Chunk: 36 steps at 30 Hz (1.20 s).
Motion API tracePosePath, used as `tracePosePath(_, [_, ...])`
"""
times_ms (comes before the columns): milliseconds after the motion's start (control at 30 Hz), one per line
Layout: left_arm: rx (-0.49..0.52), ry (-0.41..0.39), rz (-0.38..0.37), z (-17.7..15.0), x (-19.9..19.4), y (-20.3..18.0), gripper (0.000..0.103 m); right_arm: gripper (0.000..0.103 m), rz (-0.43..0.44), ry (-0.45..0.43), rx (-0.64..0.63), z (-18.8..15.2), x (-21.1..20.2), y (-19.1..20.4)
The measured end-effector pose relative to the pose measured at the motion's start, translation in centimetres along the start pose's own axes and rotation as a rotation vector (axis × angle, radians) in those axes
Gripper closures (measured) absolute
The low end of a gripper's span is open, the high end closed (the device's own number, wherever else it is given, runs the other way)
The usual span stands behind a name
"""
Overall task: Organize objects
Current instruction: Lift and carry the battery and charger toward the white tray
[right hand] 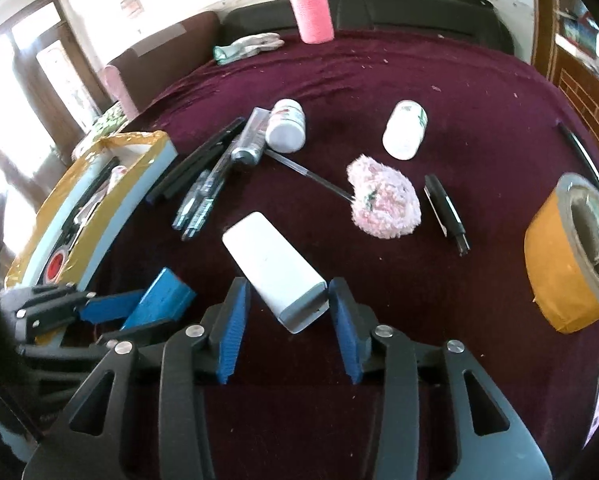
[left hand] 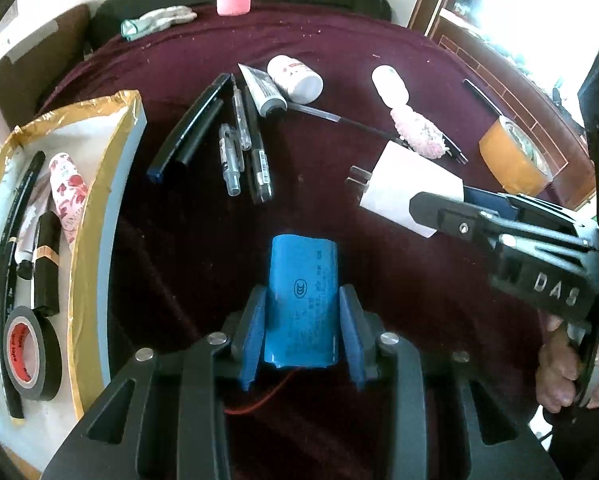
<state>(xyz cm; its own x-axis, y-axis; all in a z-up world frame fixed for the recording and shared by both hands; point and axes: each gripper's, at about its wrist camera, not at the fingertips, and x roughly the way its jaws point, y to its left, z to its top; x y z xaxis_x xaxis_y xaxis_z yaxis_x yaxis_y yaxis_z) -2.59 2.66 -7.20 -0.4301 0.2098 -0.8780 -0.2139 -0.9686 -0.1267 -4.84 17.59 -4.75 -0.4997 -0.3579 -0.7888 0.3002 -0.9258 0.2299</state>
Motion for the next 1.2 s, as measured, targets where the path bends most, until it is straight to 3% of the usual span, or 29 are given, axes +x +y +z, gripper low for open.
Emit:
tracePosePath(167, [-0.081,-0.003,-0.078,-0.6,-1.1,1.0,0.072,0.072,0.026,-0.004,0.059,-0.8,-0.8,-0.1])
tracePosePath(400, [-0.118,-0.052,-0.121,-1.2,-3.9,1.8,0.072,0.075,0.091,-0.021,0.088,-1.8,-2.2,1.6])
tracePosePath(633, [-0.144,-0.079,-0.117,-2.0,-5.9,2.7,0.072,0.076,0.053,-0.047,0.025,-1.8,-3.3,4.5])
tracePosePath(800, [-0.147,-0.073,-0.112,-2.8,-6.7,2.9,0.072,0.077,0.059,-0.004,-0.04,-3.0,-4.0,5.0])
tracePosePath(967, [-0.17,-0.098,-0.097,-3.7,-8.0,3.3,0.072,0.075,0.121,0.018,-0.045,-4.6,-4.2,5.1])
tracePosePath(1200, [-0.23,-0.125,-0.077,-4.5,-9.6,5.0,0.072,0.069,0.176,0.035,-0.12,-3.7,-2.4,7.0])
